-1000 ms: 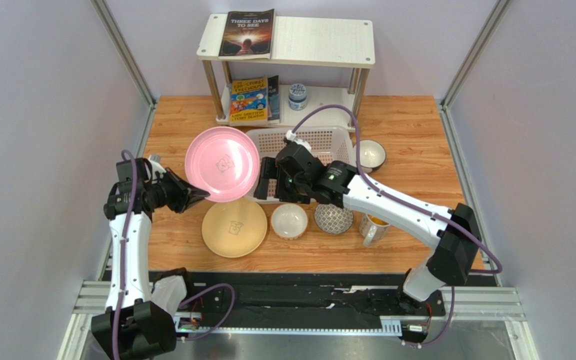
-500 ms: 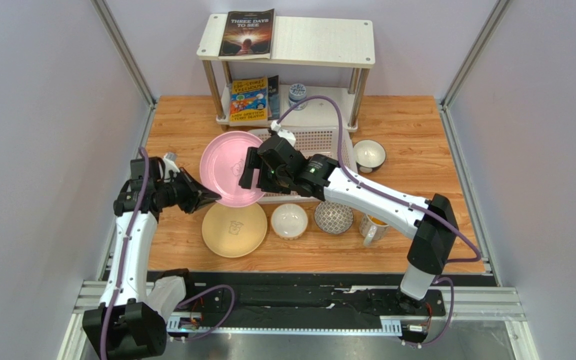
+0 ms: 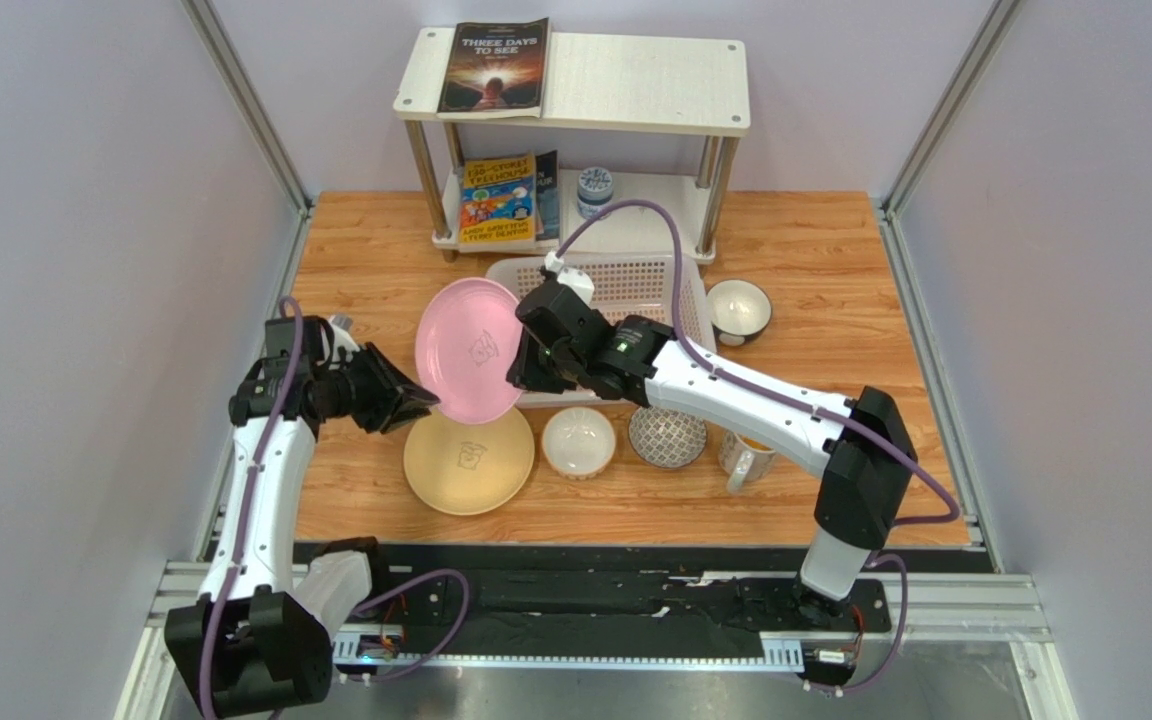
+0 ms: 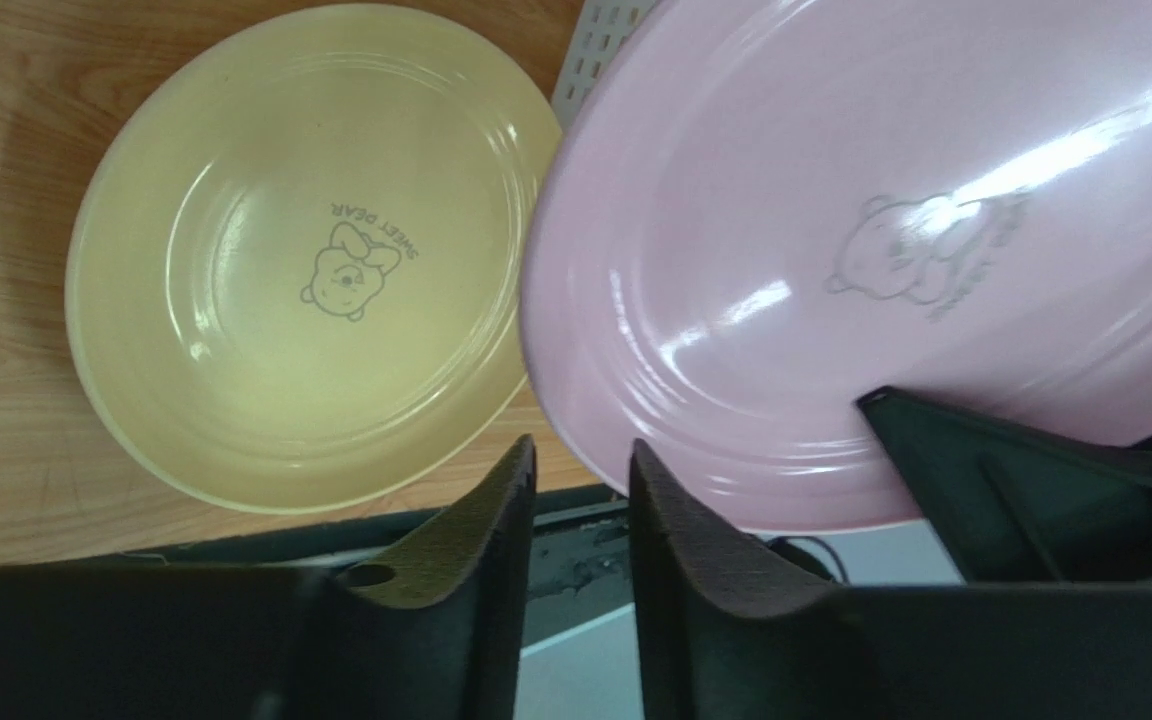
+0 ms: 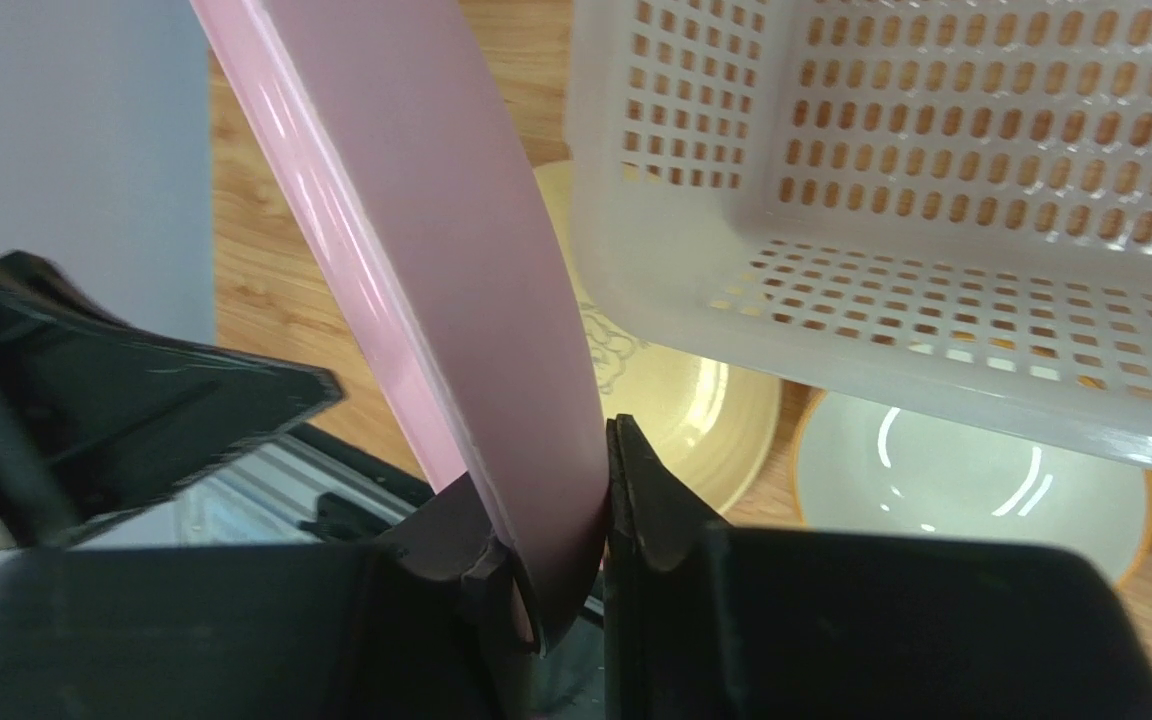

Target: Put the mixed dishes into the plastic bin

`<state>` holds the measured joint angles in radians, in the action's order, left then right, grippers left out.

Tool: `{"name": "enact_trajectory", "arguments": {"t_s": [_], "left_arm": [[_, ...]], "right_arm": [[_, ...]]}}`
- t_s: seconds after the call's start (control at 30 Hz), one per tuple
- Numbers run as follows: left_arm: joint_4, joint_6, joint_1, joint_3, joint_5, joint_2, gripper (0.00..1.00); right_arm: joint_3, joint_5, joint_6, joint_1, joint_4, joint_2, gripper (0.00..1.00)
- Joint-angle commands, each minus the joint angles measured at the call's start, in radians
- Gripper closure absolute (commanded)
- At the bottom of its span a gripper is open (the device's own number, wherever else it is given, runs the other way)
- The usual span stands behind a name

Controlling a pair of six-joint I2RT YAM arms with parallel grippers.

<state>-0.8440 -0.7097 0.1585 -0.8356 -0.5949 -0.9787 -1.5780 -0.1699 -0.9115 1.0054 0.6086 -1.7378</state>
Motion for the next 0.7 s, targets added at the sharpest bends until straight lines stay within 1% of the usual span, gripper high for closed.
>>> {"name": "enact_trajectory", "arguments": {"t_s": [0.0, 0.03, 0.07, 0.1, 0.13, 0.2, 0.27, 0.4, 0.43, 0.53, 0.67], "left_arm": [[-0.099, 0.065, -0.008, -0.098, 0.091, 0.011, 0.54], [-0.125, 0.078, -0.007, -0.137, 0.133, 0.02, 0.44], [-0.148, 0.087, -0.004, -0.155, 0.211, 0.024, 0.39], [-0.186, 0.102, 0.001, -0.183, 0.237, 0.028, 0.36], [-0.196, 0.108, 0.009, -0.187, 0.254, 0.034, 0.35], [-0.195, 0.116, 0.041, -0.181, 0.238, 0.048, 0.35], [-0.19, 0.113, 0.058, -0.168, 0.21, 0.051, 0.35], [-0.176, 0.107, 0.062, -0.132, 0.199, 0.044, 0.35], [-0.175, 0.107, 0.062, -0.128, 0.201, 0.044, 0.35], [-0.173, 0.11, 0.061, -0.126, 0.202, 0.043, 0.35], [-0.17, 0.11, 0.061, -0.132, 0.202, 0.037, 0.35]], "right_arm": [[0.065, -0.054, 0.039, -0.013, -0.01, 0.079, 1.0], [0.103, -0.048, 0.034, -0.028, -0.013, 0.095, 1.0], [0.125, -0.037, 0.028, -0.046, -0.03, 0.11, 1.0], [0.148, -0.025, 0.022, -0.086, -0.042, 0.148, 1.0], [0.177, -0.004, 0.016, -0.106, -0.056, 0.168, 1.0], [0.237, 0.009, 0.007, -0.169, -0.098, 0.22, 1.0], [0.265, 0.026, 0.005, -0.201, -0.133, 0.251, 1.0], [0.3, 0.053, 0.014, -0.278, -0.174, 0.294, 1.0], [0.302, 0.087, 0.014, -0.287, -0.184, 0.303, 1.0], [0.289, 0.102, 0.007, -0.297, -0.216, 0.313, 1.0], [0.294, 0.125, -0.05, -0.323, -0.227, 0.285, 1.0]]}}
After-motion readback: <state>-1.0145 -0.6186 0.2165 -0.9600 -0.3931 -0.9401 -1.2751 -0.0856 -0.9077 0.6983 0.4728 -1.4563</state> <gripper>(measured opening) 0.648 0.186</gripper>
